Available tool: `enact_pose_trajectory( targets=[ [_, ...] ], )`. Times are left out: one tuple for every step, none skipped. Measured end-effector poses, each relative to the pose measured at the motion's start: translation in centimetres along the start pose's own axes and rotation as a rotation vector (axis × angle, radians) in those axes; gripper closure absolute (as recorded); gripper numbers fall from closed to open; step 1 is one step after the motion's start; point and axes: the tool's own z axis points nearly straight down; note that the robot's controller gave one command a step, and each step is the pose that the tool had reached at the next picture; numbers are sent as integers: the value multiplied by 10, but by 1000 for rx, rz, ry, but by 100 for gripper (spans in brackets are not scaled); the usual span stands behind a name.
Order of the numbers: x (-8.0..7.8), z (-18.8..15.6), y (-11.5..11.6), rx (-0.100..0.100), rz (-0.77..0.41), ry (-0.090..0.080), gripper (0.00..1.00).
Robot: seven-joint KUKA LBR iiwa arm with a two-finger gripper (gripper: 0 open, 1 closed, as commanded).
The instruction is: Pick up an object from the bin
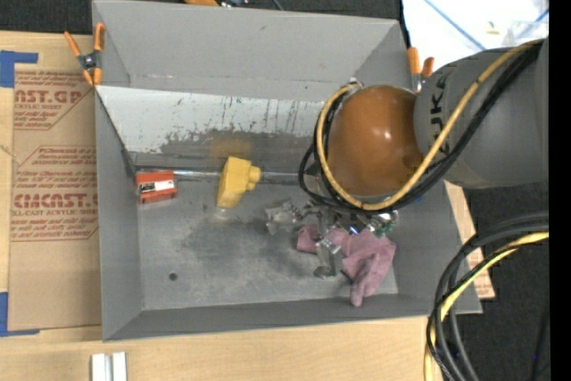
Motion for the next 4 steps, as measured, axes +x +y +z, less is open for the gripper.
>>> enact_pose_trajectory(
  targets=[
    [13, -45, -25, -1, -498, -2, 0],
    [-24, -43, -54, -8, -176, -1, 0],
    [16, -12, -64, -1, -607, -4, 0],
    [7, -1, -73, -2, -504, -10, 0]
  ],
)
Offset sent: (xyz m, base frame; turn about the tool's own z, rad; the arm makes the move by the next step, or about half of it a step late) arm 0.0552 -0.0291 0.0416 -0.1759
